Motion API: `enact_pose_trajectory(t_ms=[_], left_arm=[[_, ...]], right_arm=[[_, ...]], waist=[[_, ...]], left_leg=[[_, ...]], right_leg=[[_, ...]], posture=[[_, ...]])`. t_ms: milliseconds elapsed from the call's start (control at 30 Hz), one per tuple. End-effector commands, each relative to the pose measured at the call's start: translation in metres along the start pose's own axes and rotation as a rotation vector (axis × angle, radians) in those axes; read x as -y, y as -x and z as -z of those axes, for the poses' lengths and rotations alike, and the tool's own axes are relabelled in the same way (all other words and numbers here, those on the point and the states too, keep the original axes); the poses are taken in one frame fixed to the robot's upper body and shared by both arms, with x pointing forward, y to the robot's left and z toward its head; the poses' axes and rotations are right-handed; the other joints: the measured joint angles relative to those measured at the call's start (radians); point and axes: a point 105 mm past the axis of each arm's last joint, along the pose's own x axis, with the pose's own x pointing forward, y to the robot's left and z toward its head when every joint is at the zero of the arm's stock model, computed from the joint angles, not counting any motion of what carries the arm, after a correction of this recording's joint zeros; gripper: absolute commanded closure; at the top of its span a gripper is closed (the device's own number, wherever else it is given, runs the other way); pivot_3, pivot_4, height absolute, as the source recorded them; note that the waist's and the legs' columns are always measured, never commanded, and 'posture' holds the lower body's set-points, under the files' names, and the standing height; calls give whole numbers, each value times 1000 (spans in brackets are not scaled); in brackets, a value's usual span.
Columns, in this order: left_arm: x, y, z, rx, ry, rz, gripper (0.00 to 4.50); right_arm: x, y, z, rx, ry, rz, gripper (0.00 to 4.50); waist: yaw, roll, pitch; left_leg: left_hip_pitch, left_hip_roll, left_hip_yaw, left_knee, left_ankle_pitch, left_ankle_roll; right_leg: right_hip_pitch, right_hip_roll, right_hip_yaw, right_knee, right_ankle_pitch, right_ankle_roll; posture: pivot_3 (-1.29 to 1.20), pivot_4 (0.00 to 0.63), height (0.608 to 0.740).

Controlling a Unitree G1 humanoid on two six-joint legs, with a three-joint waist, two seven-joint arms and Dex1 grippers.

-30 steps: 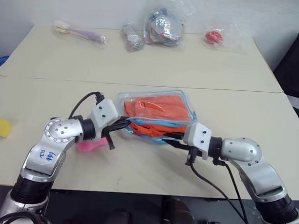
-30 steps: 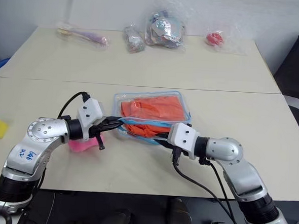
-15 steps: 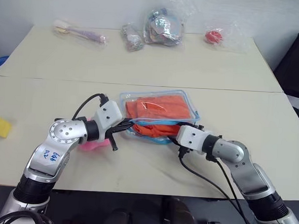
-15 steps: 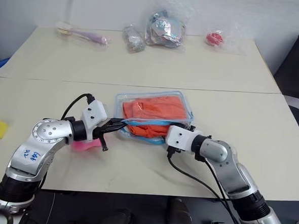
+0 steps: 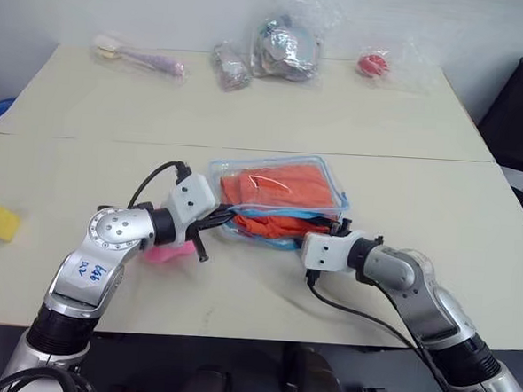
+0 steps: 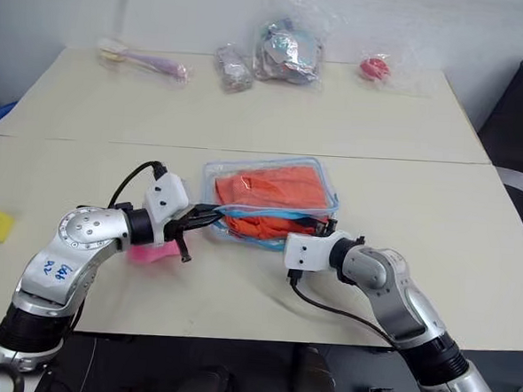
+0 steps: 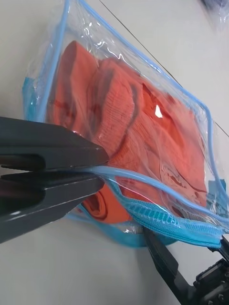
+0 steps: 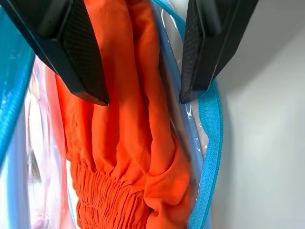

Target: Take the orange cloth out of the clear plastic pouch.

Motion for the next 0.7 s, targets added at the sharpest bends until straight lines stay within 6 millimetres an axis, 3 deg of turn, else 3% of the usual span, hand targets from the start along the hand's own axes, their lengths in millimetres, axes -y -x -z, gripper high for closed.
enact_pose_trajectory(t_ms=[33,300,700], left_arm=[[6,-2,-17,51,-53,20,4500],[14,-6,-18,52,-64,45,4500],[9,-5,-13,39,-54,24,4500]], right_arm=[[1,-8,6,-59,53,19,2087],[16,-28,-1,-66,-37,97,2087],[26,-19,-14,-10,-153,76,2087]], waist=[[-1,0,0],[-5,-1,-1],[-3,-1,-1]], left_leg=[[0,0,0,0,0,0],[1,1,0,0,0,0],[0,1,-4,0,0,0]], right_leg=[[0,0,0,0,0,0],[0,1,1,1,0,0],[0,1,1,0,0,0]], posture=[[0,150,740],[0,150,740],[0,150,740]])
